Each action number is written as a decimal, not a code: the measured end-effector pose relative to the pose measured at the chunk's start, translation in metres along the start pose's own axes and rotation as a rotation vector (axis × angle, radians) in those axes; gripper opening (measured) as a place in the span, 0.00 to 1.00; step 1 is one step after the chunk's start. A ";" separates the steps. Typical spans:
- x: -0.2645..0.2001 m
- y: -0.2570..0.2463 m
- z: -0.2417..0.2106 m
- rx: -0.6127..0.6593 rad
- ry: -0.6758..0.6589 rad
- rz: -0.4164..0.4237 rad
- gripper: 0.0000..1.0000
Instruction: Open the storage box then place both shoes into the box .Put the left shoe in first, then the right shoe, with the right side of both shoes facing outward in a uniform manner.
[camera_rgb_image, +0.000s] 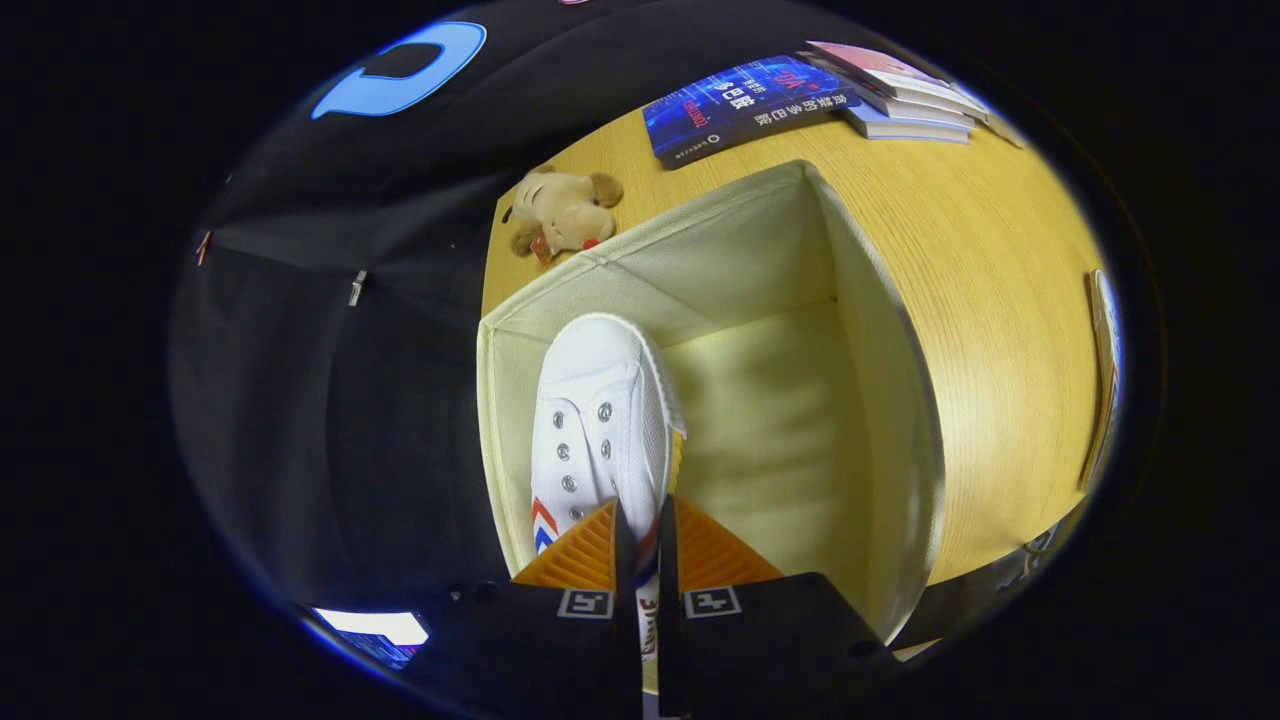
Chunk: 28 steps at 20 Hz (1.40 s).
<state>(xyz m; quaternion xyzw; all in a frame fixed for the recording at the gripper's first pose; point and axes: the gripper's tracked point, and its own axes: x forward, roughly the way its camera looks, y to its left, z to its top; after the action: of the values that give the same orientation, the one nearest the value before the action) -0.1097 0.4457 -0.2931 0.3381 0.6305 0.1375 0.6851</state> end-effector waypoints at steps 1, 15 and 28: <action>0.000 0.000 0.000 0.006 0.000 0.003 0.11; -0.046 0.024 0.018 -0.067 -0.079 0.174 0.97; -0.217 -0.183 0.093 0.018 -0.303 -0.079 0.97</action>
<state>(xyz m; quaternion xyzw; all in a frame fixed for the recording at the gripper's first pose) -0.1008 0.1511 -0.2445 0.3361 0.5338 0.0521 0.7742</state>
